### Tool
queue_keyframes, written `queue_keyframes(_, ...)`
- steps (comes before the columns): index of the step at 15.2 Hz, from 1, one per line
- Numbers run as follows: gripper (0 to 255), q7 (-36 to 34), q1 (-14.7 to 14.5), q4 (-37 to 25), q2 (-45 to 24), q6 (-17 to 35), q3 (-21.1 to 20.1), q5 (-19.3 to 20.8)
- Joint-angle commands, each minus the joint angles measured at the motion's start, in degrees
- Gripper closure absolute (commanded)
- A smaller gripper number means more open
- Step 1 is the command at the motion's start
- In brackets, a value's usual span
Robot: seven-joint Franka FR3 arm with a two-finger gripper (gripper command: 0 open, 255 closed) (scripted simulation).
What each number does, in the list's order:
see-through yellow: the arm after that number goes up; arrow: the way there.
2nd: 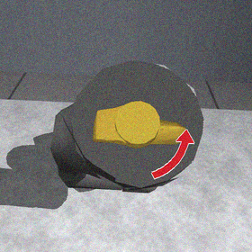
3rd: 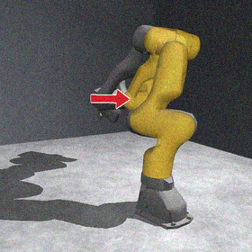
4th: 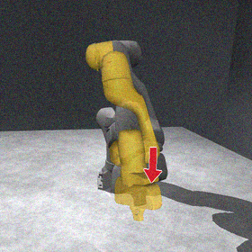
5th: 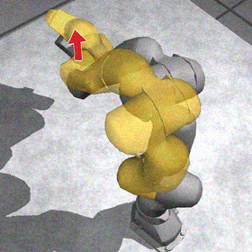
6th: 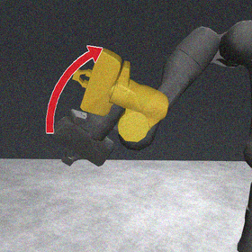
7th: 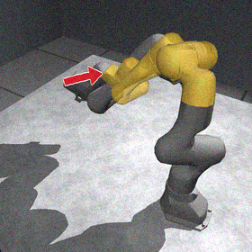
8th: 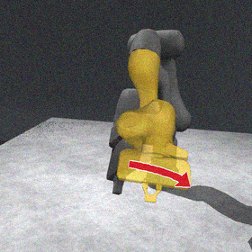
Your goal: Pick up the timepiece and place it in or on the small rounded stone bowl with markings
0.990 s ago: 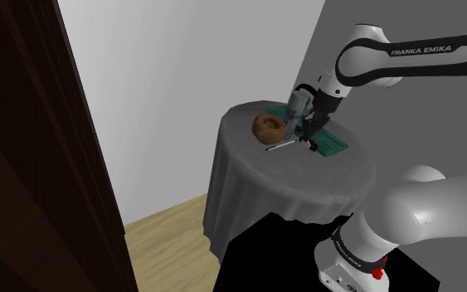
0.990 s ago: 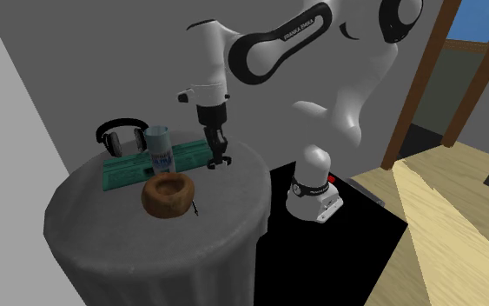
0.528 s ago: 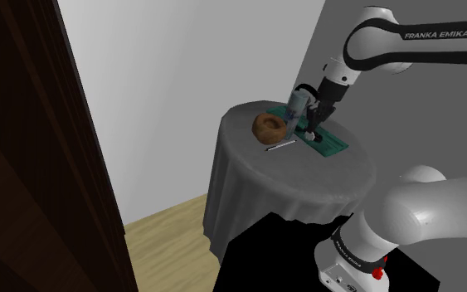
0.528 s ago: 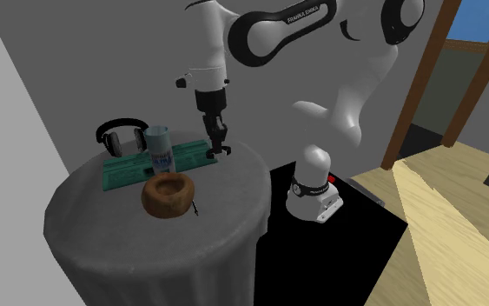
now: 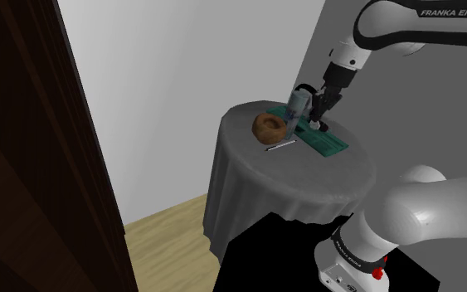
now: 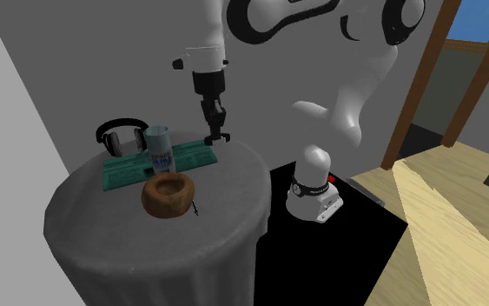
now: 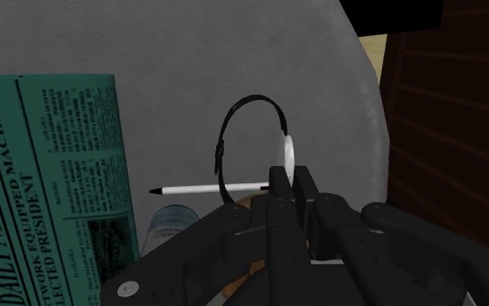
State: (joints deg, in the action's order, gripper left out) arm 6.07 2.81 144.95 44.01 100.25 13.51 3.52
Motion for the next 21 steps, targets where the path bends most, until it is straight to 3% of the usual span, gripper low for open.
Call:
queue_keyframes(1,255,-0.1,-0.1,-1.4,0.1,-1.6,-0.2,-0.1)
queue_keyframes(6,255,-1.2,-2.4,-9.1,-9.2,0.1,-0.8,-2.2)
queue_keyframes(15,255,-2.4,-5.8,-28.3,-29.0,0.6,-1.3,-6.4)
queue_keyframes(21,255,-2.0,-5.7,-23.9,-29.2,5.2,-1.2,-6.4)
